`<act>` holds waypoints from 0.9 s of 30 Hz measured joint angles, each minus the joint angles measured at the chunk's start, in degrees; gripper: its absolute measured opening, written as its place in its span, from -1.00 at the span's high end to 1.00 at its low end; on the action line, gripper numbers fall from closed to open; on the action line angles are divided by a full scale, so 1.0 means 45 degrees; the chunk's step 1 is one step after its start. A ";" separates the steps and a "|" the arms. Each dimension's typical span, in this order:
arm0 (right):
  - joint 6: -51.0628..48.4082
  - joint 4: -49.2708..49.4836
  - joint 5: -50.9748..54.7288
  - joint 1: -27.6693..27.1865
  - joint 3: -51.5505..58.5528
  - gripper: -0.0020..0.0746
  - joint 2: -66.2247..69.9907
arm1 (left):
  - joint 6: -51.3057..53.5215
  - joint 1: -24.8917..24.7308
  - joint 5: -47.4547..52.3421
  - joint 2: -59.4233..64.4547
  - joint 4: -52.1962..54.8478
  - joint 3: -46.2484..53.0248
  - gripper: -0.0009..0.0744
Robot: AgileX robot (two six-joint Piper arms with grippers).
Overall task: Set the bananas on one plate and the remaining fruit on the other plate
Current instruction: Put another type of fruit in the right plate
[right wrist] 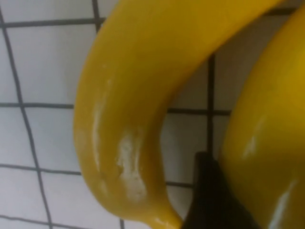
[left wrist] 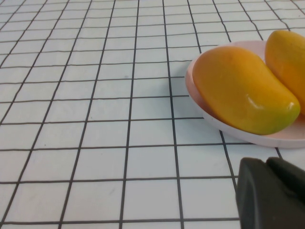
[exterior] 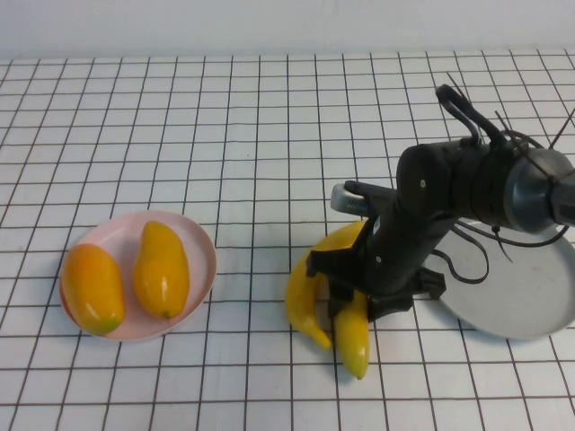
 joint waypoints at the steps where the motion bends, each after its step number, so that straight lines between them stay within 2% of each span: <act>1: -0.0255 0.0020 0.0000 0.0000 0.0000 0.08 -0.0065 | 0.0000 0.0000 0.0000 0.0000 0.0000 0.0000 0.99; 6: -0.1979 -0.0346 0.0843 0.0000 0.0000 0.08 -0.1242 | 0.0000 0.0000 0.0000 0.0000 0.0000 0.0000 0.99; 12: -0.2477 -0.3416 0.2791 -0.0198 0.0428 0.08 -0.3768 | 0.0000 0.0000 0.0000 0.0000 0.0000 0.0000 0.99; 14: -0.2650 -0.3819 0.3005 -0.0701 0.0884 0.08 -0.4370 | 0.0000 0.0000 0.0000 0.0000 0.0000 0.0000 0.99; 22: -0.5134 -0.3924 0.2336 -0.4115 0.2605 0.08 -0.4791 | 0.0000 0.0000 0.0000 0.0000 0.0000 0.0000 0.99; 27: -0.5769 -0.3924 0.1001 -0.5095 0.2628 0.08 -0.4162 | 0.0000 0.0000 0.0000 0.0000 0.0000 0.0000 0.99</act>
